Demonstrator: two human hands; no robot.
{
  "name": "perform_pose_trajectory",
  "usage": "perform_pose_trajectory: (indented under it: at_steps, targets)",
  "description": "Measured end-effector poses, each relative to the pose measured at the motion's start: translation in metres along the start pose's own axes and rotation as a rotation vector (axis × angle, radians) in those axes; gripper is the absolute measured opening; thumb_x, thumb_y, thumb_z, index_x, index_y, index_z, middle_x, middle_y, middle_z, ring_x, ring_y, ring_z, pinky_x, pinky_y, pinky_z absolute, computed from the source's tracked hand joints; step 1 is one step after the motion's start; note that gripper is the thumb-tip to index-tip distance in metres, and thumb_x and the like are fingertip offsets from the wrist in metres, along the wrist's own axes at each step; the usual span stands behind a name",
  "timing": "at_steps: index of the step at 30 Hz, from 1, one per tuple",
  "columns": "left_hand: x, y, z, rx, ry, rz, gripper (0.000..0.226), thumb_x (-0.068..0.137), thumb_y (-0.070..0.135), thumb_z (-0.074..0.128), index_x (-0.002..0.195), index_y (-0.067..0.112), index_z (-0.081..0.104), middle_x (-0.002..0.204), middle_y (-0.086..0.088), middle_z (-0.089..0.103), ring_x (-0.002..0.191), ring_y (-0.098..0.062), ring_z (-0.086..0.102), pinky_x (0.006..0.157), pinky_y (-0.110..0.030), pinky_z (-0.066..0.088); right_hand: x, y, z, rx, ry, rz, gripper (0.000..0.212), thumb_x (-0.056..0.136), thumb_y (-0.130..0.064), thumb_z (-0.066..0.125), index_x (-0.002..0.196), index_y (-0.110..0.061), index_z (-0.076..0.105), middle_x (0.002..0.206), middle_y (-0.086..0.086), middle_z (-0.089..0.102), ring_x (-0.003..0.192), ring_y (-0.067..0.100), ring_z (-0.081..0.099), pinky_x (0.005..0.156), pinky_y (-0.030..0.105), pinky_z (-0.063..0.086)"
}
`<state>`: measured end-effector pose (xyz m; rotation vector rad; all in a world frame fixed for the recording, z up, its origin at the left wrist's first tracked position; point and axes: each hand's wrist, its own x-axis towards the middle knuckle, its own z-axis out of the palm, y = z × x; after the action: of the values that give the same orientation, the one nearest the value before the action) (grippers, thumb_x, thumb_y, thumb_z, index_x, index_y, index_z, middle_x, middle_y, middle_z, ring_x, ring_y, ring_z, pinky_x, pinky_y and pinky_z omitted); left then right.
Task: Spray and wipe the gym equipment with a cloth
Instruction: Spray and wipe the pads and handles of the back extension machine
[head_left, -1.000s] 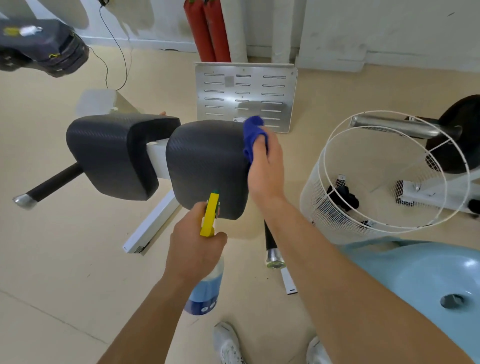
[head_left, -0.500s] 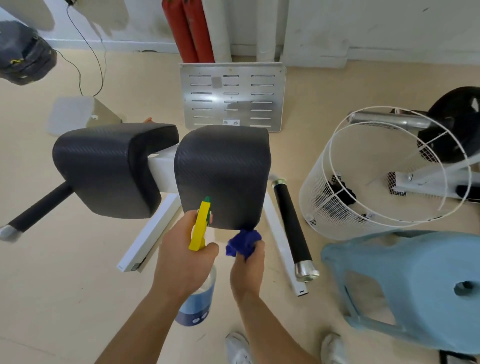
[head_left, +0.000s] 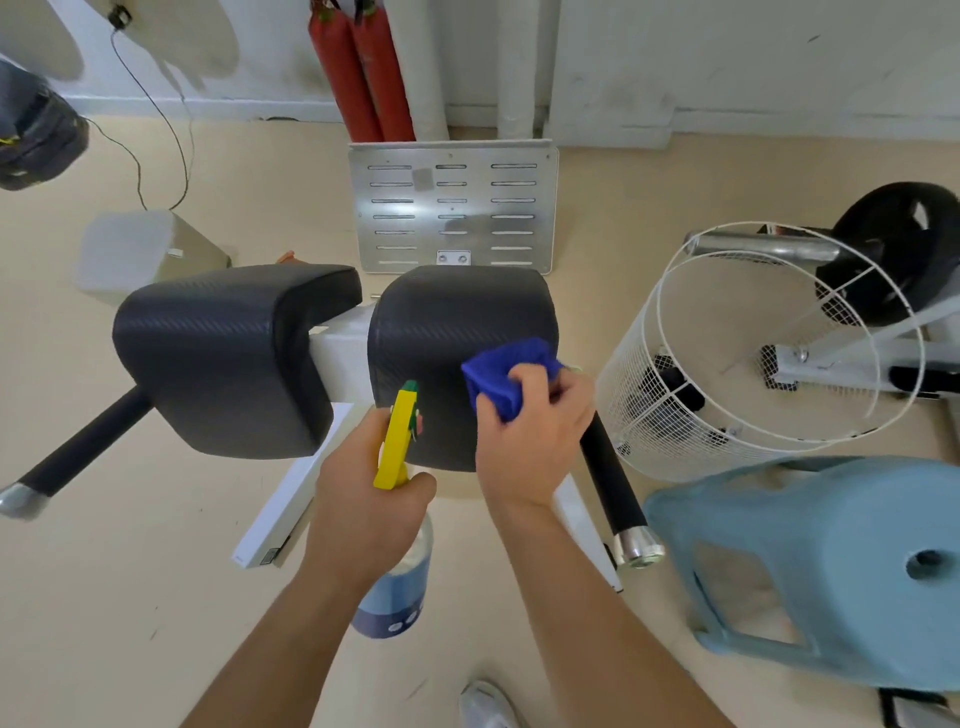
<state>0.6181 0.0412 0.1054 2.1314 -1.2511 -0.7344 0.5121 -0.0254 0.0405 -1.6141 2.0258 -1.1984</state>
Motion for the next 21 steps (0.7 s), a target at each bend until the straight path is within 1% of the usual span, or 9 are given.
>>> perform_pose_trajectory:
  at_steps: [4, 8, 10, 12, 14, 16, 17, 19, 21]
  targets:
    - [0.001, 0.007, 0.0, -0.003, 0.014, 0.008, 0.035, 0.078, -0.001, 0.077, 0.091, 0.025, 0.058, 0.069, 0.006, 0.055, 0.065, -0.017, 0.053, 0.058, -0.019, 0.04, -0.027, 0.025, 0.005, -0.141, -0.123, 0.003, 0.028, 0.07, -0.025, 0.081, 0.088, -0.02, 0.06, 0.099, 0.005, 0.046, 0.087, 0.023, 0.045, 0.06, 0.025, 0.034]
    - [-0.002, 0.018, -0.002, -0.037, 0.006, 0.014, 0.031, 0.079, -0.002, 0.075, 0.094, 0.02, 0.06, 0.07, 0.006, 0.054, 0.064, -0.016, 0.052, 0.058, -0.017, 0.038, -0.054, 0.041, -0.004, -0.139, -0.466, 0.161, 0.025, 0.081, -0.026, 0.074, 0.099, -0.027, 0.056, 0.111, -0.004, 0.043, 0.096, 0.021, 0.051, 0.069, 0.025, 0.041]
    - [-0.003, 0.024, -0.004, -0.04, -0.012, 0.026, 0.029, 0.076, -0.004, 0.074, 0.095, 0.015, 0.062, 0.069, -0.001, 0.054, 0.061, -0.018, 0.049, 0.057, -0.019, 0.038, -0.054, 0.038, -0.015, -0.034, -0.532, 0.263, 0.021, 0.085, -0.023, 0.071, 0.099, -0.027, 0.055, 0.112, -0.007, 0.042, 0.097, 0.02, 0.054, 0.075, 0.023, 0.041]
    - [-0.004, 0.032, -0.008, -0.042, -0.028, 0.02, 0.029, 0.075, -0.004, 0.073, 0.096, 0.014, 0.062, 0.068, -0.005, 0.055, 0.06, -0.018, 0.047, 0.056, -0.022, 0.038, -0.04, 0.022, -0.031, 0.103, -0.445, 0.276, 0.023, 0.083, -0.018, 0.071, 0.093, -0.027, 0.053, 0.106, -0.007, 0.043, 0.091, 0.019, 0.053, 0.074, 0.018, 0.038]
    - [-0.004, 0.041, -0.009, -0.051, -0.028, 0.016, 0.031, 0.074, -0.003, 0.073, 0.094, 0.017, 0.061, 0.066, -0.002, 0.054, 0.059, -0.017, 0.047, 0.055, -0.024, 0.038, -0.013, 0.002, -0.049, 0.217, -0.261, 0.213, 0.023, 0.081, -0.016, 0.07, 0.092, -0.026, 0.053, 0.104, -0.006, 0.043, 0.086, 0.016, 0.051, 0.071, 0.009, 0.034]
    - [-0.003, 0.051, -0.01, -0.067, -0.022, 0.026, 0.031, 0.075, -0.003, 0.073, 0.092, 0.018, 0.059, 0.064, 0.0, 0.052, 0.058, -0.017, 0.046, 0.055, -0.024, 0.038, 0.02, -0.01, -0.06, 0.214, -0.154, 0.115, 0.017, 0.083, -0.025, 0.066, 0.098, -0.024, 0.057, 0.112, -0.004, 0.045, 0.098, 0.017, 0.049, 0.076, 0.007, 0.031]
    - [-0.003, 0.057, -0.011, -0.073, -0.02, 0.032, 0.031, 0.075, -0.003, 0.073, 0.092, 0.019, 0.059, 0.064, 0.001, 0.052, 0.058, -0.017, 0.047, 0.055, -0.024, 0.038, 0.035, -0.011, -0.059, 0.174, -0.184, 0.066, 0.018, 0.086, -0.029, 0.063, 0.103, -0.024, 0.059, 0.123, -0.001, 0.044, 0.109, 0.019, 0.045, 0.083, 0.007, 0.029]
    - [0.0, 0.067, -0.01, -0.096, -0.022, 0.036, 0.034, 0.077, -0.004, 0.073, 0.096, 0.02, 0.06, 0.067, 0.004, 0.055, 0.06, -0.016, 0.05, 0.057, -0.022, 0.038, 0.054, -0.004, -0.051, 0.108, -0.385, -0.022, 0.026, 0.093, -0.035, 0.06, 0.118, -0.029, 0.056, 0.147, 0.003, 0.032, 0.129, 0.024, 0.036, 0.101, 0.021, 0.032]
    - [0.007, 0.077, -0.007, -0.122, -0.016, 0.022, 0.035, 0.079, -0.003, 0.074, 0.101, 0.02, 0.061, 0.071, 0.008, 0.056, 0.063, -0.015, 0.052, 0.059, -0.02, 0.038, 0.058, 0.011, -0.041, 0.07, -0.575, -0.141, 0.039, 0.097, -0.041, 0.053, 0.135, -0.035, 0.041, 0.16, 0.001, 0.016, 0.14, 0.028, 0.033, 0.11, 0.041, 0.038]
